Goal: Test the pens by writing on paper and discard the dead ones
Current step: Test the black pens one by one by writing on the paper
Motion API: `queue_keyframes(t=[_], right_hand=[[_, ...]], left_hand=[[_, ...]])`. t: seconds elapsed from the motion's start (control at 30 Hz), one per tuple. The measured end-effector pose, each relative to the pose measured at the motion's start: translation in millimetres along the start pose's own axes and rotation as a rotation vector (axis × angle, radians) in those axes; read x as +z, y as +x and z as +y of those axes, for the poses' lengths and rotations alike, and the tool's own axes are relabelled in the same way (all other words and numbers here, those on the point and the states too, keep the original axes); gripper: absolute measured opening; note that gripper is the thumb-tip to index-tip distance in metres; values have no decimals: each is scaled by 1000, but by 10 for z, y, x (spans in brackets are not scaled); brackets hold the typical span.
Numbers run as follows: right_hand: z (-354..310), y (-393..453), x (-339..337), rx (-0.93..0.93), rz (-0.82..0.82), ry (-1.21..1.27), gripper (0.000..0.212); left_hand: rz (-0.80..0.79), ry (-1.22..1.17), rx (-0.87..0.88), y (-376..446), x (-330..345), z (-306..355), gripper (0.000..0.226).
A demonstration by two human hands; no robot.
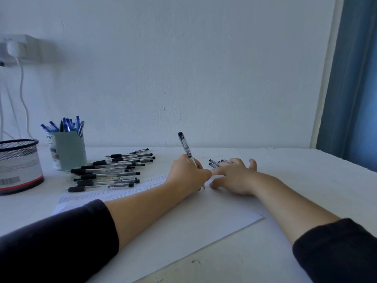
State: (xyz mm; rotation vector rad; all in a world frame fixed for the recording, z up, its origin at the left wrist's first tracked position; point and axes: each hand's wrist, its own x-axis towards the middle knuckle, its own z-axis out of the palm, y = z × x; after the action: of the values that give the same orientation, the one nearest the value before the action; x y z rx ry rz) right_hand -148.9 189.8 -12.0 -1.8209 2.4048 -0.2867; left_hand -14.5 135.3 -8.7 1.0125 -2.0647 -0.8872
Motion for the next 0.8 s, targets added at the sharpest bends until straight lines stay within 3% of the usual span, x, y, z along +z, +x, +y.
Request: queue_keyframes(t=[0.8], right_hand=[[-26,-9,-26,20,-18,-23,51]], left_hand=[[-7,-1,27,-6,12,4,17]])
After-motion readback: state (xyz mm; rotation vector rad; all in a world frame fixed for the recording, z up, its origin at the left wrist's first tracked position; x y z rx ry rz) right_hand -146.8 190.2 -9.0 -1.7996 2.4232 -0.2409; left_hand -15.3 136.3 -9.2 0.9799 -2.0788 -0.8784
